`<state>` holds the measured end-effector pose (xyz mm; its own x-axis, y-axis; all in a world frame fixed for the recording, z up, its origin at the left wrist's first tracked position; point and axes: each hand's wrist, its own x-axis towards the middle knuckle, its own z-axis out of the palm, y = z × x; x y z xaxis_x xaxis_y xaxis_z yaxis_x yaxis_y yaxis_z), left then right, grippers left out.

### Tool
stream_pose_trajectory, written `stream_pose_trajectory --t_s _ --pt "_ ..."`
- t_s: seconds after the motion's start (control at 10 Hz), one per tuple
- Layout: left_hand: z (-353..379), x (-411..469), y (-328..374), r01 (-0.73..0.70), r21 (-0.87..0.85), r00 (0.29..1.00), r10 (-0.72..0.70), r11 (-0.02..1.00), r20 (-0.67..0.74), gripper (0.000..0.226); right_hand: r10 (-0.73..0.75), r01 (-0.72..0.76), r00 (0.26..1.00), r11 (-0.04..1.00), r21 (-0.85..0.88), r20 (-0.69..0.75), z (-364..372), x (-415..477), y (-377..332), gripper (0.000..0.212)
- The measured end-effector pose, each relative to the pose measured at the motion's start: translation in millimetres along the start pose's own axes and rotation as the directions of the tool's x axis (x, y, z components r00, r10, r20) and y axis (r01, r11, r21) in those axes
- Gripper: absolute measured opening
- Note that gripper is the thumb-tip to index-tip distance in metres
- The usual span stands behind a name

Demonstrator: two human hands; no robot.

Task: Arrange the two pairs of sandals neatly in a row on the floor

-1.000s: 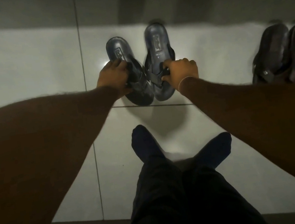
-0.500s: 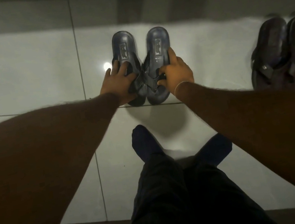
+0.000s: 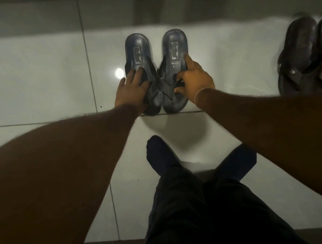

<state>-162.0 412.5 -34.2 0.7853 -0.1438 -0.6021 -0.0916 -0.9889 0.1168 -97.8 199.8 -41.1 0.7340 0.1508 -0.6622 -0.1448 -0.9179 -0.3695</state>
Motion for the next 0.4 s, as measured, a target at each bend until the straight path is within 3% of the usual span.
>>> stream_pose_trajectory --t_s 0.3,0.4 --pt "3.5 1.0 1.1 0.011 0.017 0.999 -0.010 1.000 -0.034 0.085 -0.123 0.131 0.991 0.964 -0.230 0.049 3.1 1.8 7.7 0.067" --pt "0.0 -3.2 1.9 -0.009 0.046 0.998 0.012 0.999 -0.054 0.093 -0.144 0.152 0.988 0.956 -0.251 0.052 -2.4 -2.1 3.6 0.080"
